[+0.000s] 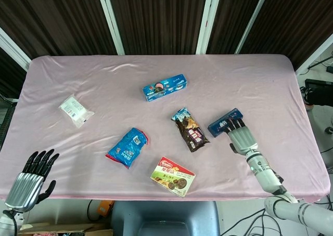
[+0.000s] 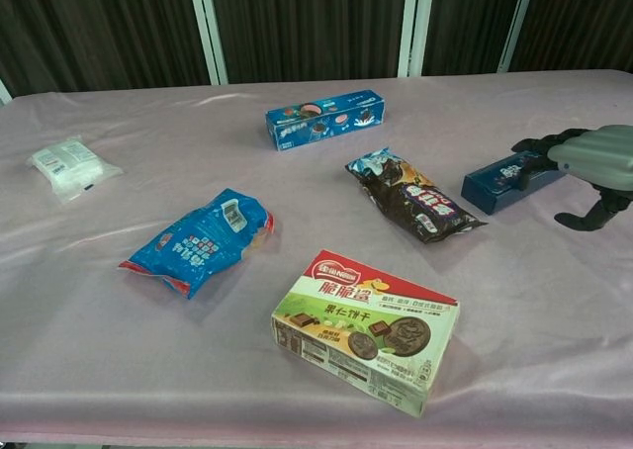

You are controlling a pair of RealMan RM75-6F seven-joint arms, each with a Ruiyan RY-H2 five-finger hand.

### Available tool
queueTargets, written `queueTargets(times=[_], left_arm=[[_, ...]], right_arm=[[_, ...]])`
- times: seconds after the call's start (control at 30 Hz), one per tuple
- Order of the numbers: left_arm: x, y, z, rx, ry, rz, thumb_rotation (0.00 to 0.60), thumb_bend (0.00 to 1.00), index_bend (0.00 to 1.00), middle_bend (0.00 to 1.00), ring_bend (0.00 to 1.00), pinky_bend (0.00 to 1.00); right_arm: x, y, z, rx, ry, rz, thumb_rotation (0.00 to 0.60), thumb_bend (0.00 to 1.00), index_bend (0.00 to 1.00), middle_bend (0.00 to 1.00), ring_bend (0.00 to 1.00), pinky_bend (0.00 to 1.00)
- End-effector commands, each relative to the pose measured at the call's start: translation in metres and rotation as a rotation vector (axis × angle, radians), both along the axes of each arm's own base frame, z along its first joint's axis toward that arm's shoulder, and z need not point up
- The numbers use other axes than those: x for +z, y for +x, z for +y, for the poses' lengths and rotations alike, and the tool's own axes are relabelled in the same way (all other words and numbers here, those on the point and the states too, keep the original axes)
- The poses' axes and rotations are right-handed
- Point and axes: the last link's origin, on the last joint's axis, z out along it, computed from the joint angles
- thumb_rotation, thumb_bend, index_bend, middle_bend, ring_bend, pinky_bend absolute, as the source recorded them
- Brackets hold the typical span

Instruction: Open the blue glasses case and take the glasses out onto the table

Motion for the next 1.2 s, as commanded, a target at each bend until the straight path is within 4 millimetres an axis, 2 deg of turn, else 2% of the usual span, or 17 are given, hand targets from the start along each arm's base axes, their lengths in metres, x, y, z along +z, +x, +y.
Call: queueTargets(times=[0.03,0.13,0.23,0.53,0.7,0.97,1.2], left_arm=[[0.002,-0.001,0.0,0.003,0.007,-0.006,0.6,0.4,0.0,0.0,0.0,0.0],[0.006,-0.003,0.001,0.012,0.02,-0.016,0.6,0.4,0.0,0.0,0.0,0.0],[0.006,-0.003,0.0,0.013,0.017,-0.017,0.6,0.4,0.0,0.0,0.0,0.0],[0.009,-0.004,0.0,0.021,0.024,-0.027,0.6,0.4,0.0,0.0,0.0,0.0],[0.006,-0.002,0.0,0.012,0.014,-0.019,0.6,0.4,0.0,0.0,0.0,0.0],[-0.002,-0.002,0.004,0.022,-0.009,0.004,0.6,0.4,0.0,0.0,0.0,0.0],[-0.003,-0.001,0.005,0.014,0.008,0.003,0.6,0.4,0.0,0.0,0.0,0.0]], right_arm=[[-0.006,0.01,-0.004,-0.001,0.003,-0.014,0.6,0.54,0.35,0.0,0.0,0.0],[-0.01,0.021,-0.012,-0.004,-0.013,-0.021,0.6,0.54,0.35,0.0,0.0,0.0],[-0.009,0.022,-0.015,-0.029,-0.018,-0.03,0.6,0.54,0.35,0.0,0.0,0.0],[0.037,0.006,0.001,-0.017,-0.084,-0.079,0.6,0.51,0.4,0.0,0.0,0.0],[0.056,-0.005,-0.012,-0.034,-0.17,-0.129,0.6,0.5,0.44,0.0,0.0,0.0],[0.038,0.0,-0.057,-0.077,-0.219,-0.082,0.6,0.5,0.44,0.0,0.0,0.0],[0.026,-0.001,-0.063,-0.101,-0.193,-0.019,0.6,0.5,0.39,0.0,0.0,0.0]])
